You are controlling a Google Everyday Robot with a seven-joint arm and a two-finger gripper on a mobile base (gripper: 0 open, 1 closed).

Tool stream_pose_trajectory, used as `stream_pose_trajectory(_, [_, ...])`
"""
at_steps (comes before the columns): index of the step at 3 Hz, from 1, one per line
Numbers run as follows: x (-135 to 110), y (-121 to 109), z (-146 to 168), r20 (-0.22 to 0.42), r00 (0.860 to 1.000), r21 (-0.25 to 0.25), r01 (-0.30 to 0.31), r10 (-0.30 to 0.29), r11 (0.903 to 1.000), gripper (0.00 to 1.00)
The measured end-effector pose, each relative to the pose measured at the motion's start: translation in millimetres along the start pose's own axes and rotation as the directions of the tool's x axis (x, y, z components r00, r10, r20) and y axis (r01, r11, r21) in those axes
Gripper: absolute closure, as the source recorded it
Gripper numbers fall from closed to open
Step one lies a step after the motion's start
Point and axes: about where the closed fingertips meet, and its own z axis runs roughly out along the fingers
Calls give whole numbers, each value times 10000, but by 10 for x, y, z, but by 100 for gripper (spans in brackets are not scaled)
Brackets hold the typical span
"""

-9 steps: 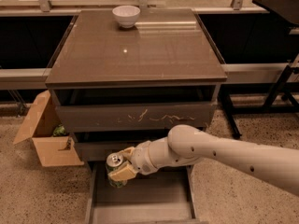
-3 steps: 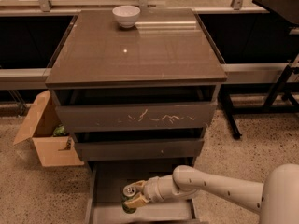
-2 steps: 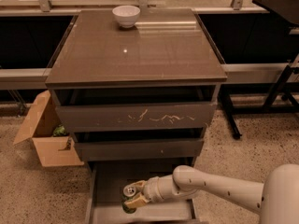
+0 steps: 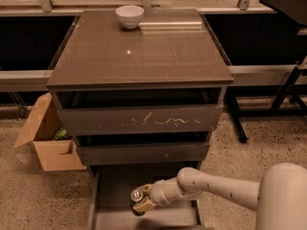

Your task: Place green can into bottom drawer

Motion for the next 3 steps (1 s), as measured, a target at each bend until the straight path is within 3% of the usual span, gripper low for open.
stream_pose_trajectory(2, [540, -403, 88, -145, 9947, -199, 1011, -1013, 9947, 100])
stream_pose_trajectory(3, [714, -545, 165, -269, 9926, -197, 1178, -1183, 9928, 100])
